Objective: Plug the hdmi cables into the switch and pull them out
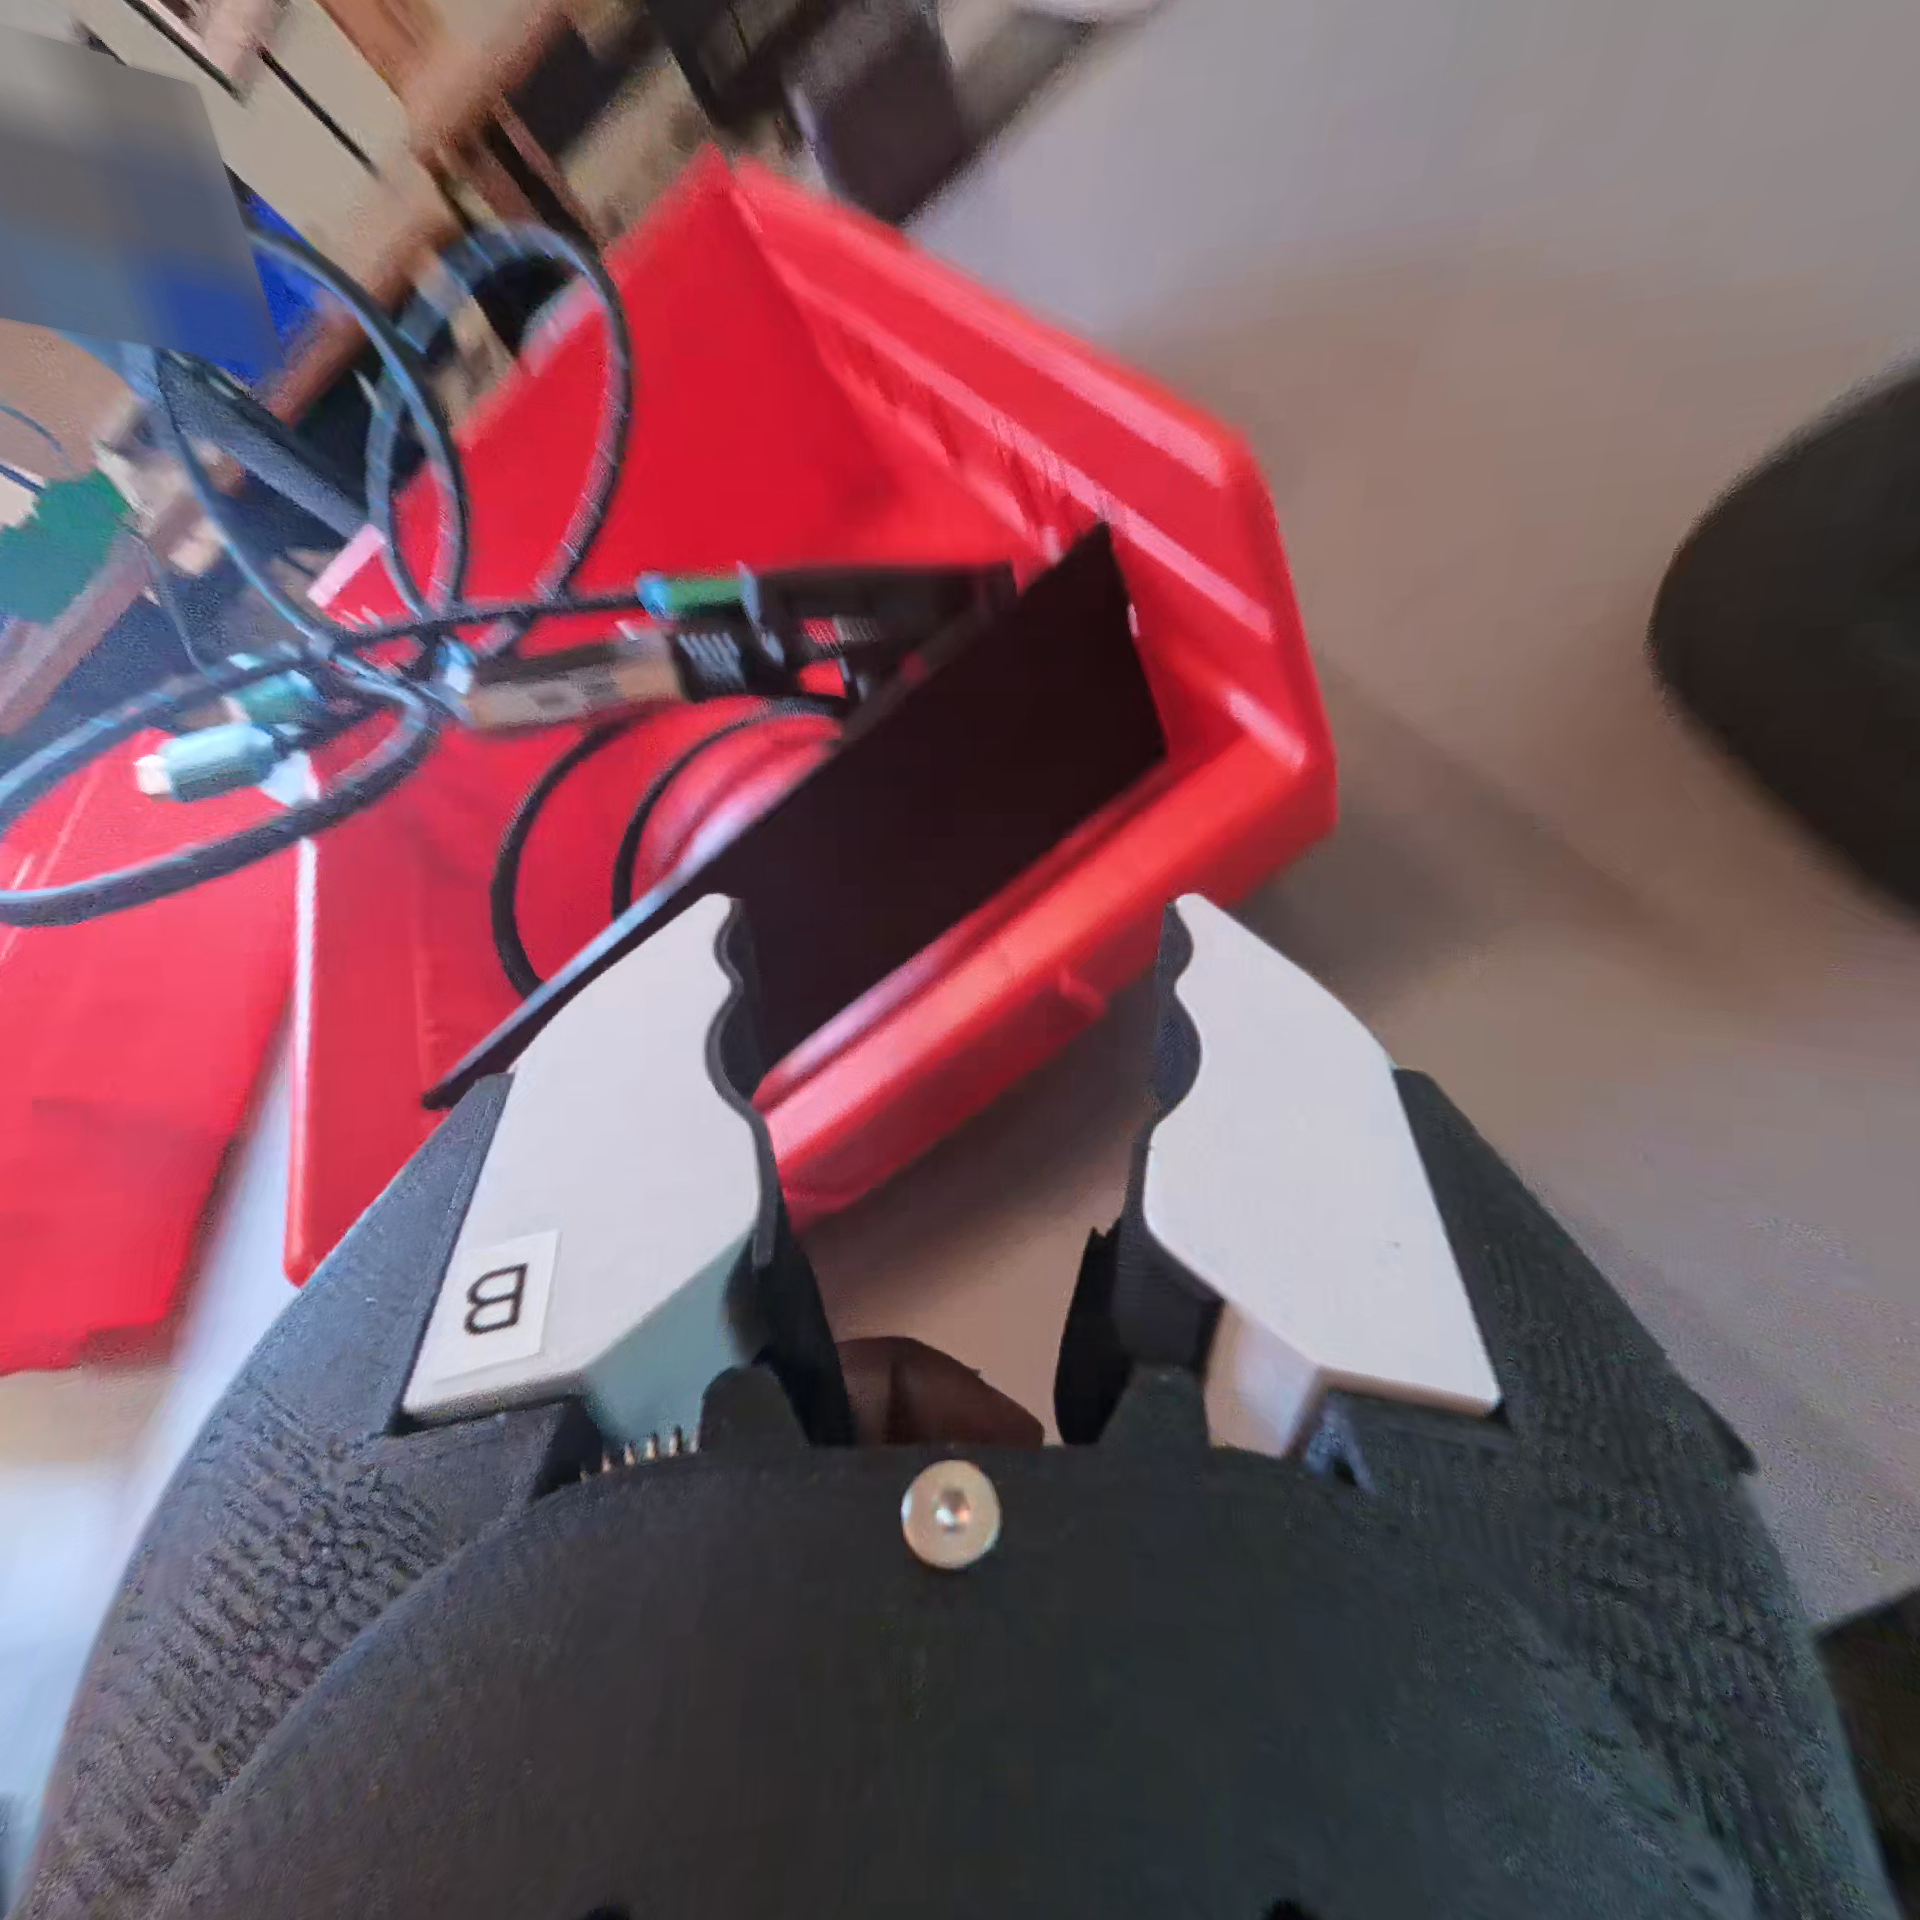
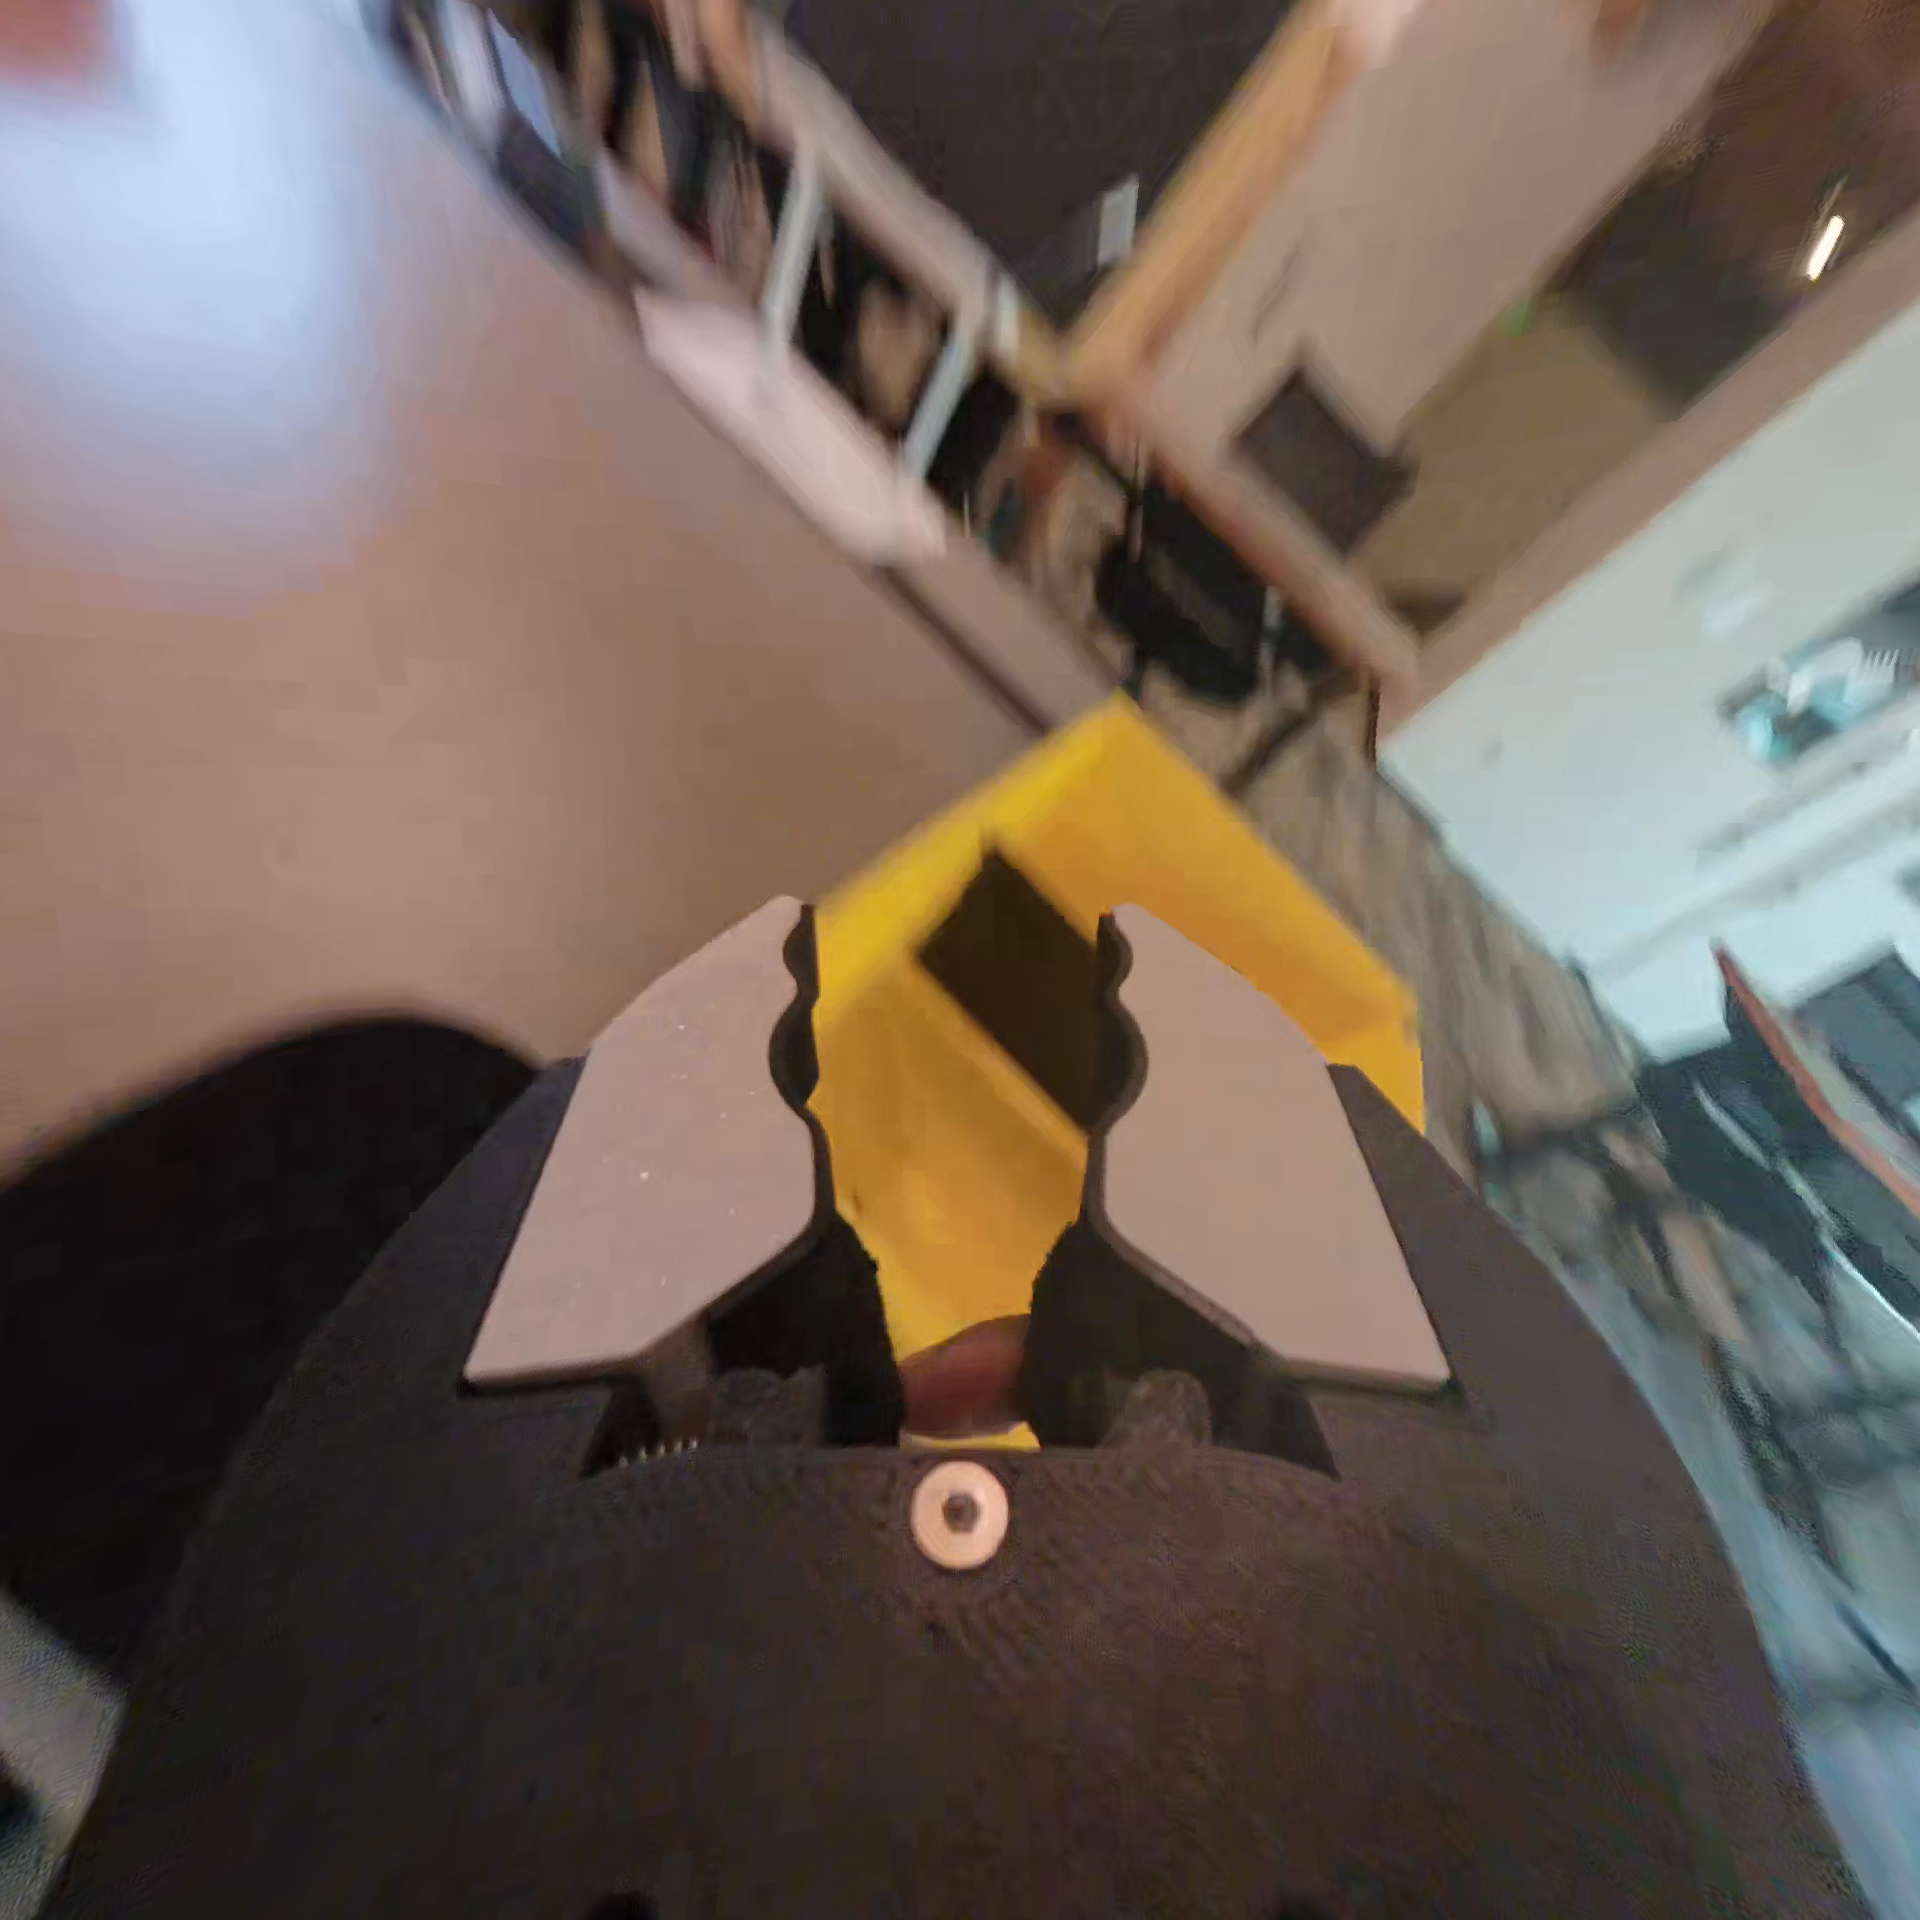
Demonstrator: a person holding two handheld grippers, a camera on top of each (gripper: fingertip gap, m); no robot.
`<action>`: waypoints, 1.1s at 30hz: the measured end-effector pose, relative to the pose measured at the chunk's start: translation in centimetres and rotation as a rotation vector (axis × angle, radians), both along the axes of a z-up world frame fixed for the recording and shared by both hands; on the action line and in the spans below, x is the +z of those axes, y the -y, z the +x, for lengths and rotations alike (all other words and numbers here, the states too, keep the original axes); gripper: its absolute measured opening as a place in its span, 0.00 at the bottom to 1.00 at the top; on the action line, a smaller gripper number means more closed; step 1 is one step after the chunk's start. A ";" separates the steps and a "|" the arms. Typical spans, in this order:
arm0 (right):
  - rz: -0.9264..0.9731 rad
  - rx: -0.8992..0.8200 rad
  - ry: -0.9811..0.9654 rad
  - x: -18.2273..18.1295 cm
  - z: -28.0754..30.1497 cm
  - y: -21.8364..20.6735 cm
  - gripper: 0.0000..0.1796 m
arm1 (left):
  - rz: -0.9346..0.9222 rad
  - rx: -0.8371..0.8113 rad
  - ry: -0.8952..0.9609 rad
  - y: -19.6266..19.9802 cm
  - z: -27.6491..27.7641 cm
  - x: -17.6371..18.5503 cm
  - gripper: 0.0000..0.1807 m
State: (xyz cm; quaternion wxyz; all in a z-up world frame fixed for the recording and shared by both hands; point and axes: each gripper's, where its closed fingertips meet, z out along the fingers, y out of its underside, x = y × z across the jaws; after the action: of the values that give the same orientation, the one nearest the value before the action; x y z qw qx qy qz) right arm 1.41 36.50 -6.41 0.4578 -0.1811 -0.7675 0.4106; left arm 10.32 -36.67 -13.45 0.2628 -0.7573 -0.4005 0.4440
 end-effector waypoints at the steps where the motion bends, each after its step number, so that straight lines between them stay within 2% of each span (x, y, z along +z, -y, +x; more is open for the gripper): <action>1: -0.108 0.083 -0.077 2.0 0.4 1.8 0.30 | 0.075 0.009 -0.083 -0.3 -0.3 1.6 0.40; 4: -0.524 0.376 -0.318 8.0 2.6 6.9 0.29 | 0.324 0.096 -0.246 0.0 -1.1 5.1 0.39; 6: -0.856 0.582 -0.360 9.9 3.8 9.1 0.26 | 0.502 0.160 -0.251 0.3 -1.8 5.8 0.38; 8: -1.082 0.737 -0.252 9.0 3.4 11.3 0.26 | 0.651 0.176 -0.242 0.2 -2.6 6.0 0.37; 10: -1.152 0.800 -0.114 6.7 2.2 14.1 0.26 | 0.758 0.171 -0.179 -0.2 -3.4 5.5 0.37; 11: -1.143 0.811 -0.055 5.8 1.9 15.4 0.28 | 0.768 0.178 -0.141 -0.2 -3.7 4.9 0.37; 13: -0.952 0.885 0.014 4.3 3.4 18.0 0.30 | 0.683 0.230 -0.092 0.5 -4.3 3.8 0.37; 15: -0.747 0.858 -0.011 2.4 3.7 19.2 0.30 | 0.569 0.271 -0.057 0.9 -4.7 3.1 0.37; 16: -0.702 0.812 -0.048 1.8 3.2 19.4 0.29 | 0.539 0.279 -0.033 0.7 -5.0 2.8 0.36; 20: -0.575 0.809 -0.008 -0.6 3.1 21.1 0.30 | 0.458 0.295 0.046 0.7 -6.2 1.8 0.35; 23: -0.511 0.802 -0.024 -1.4 3.1 21.8 0.30 | 0.508 0.291 0.043 1.2 -7.2 1.9 0.35; 25: -0.494 0.796 -0.007 -1.8 3.0 21.9 0.30 | 0.484 0.345 0.027 2.3 -7.3 2.1 0.33; 27: -0.481 0.787 -0.008 -2.0 2.9 21.9 0.29 | 0.353 0.325 0.006 2.4 -7.2 2.6 0.29; 30: -0.481 0.779 -0.010 -2.1 2.7 21.9 0.29 | -0.074 0.103 -0.027 0.8 -7.3 4.4 0.26; 33: -0.476 0.780 0.005 -2.3 2.7 22.0 0.29 | -0.399 -0.009 0.189 0.7 -7.7 4.5 0.32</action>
State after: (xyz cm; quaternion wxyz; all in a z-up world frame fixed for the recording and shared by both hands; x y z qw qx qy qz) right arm 4.14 14.53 -8.71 0.2126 0.0203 -0.6636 0.7170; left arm 2.66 -37.40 -8.93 0.0711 -0.8344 -0.3242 0.4401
